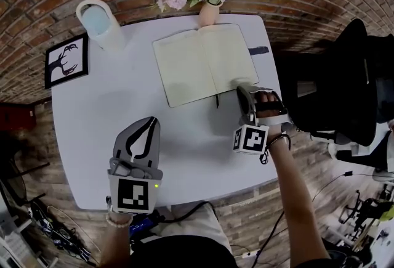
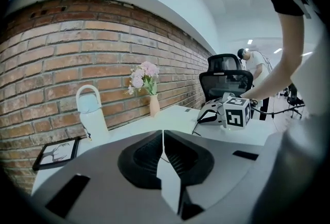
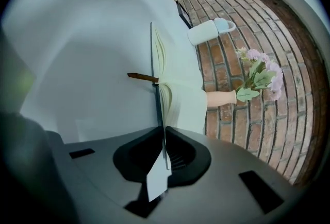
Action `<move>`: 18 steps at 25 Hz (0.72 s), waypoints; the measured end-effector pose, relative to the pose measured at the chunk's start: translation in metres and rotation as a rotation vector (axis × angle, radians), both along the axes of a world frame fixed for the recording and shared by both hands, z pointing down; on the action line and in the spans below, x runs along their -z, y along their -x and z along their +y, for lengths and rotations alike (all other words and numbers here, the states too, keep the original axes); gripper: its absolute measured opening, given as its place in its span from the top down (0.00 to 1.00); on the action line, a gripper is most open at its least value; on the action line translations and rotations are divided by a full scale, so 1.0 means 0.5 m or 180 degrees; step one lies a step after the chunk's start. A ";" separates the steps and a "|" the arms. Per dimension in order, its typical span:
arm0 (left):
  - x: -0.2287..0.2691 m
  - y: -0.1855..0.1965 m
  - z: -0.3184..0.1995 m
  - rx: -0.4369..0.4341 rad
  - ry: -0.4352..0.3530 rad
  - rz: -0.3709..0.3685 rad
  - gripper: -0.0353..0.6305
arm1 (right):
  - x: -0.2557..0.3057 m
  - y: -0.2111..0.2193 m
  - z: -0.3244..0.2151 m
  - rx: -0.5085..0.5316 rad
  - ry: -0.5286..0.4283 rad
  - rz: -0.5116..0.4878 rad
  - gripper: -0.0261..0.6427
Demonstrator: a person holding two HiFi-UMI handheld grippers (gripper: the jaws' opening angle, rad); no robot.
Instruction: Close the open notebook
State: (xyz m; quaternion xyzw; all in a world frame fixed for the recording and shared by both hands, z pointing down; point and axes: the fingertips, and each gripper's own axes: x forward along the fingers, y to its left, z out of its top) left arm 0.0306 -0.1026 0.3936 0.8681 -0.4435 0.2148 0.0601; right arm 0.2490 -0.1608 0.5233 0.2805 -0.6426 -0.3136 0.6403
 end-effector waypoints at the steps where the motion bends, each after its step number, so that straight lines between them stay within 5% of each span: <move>1: -0.002 -0.013 -0.004 -0.0069 -0.0041 -0.0063 0.92 | 0.004 0.000 0.000 0.0002 -0.0030 0.0019 0.89; 5: -0.033 -0.079 -0.017 -0.0400 -0.0103 -0.0353 0.90 | 0.014 0.002 0.000 0.0003 -0.0109 0.0094 0.89; 9: -0.077 -0.159 -0.037 -0.0756 -0.0181 -0.0722 0.69 | 0.024 0.003 0.001 -0.0001 -0.0180 0.0122 0.89; 18: -0.159 -0.317 -0.091 -0.1295 -0.0600 -0.1409 0.59 | 0.035 0.008 0.001 0.0048 -0.0295 0.0119 0.89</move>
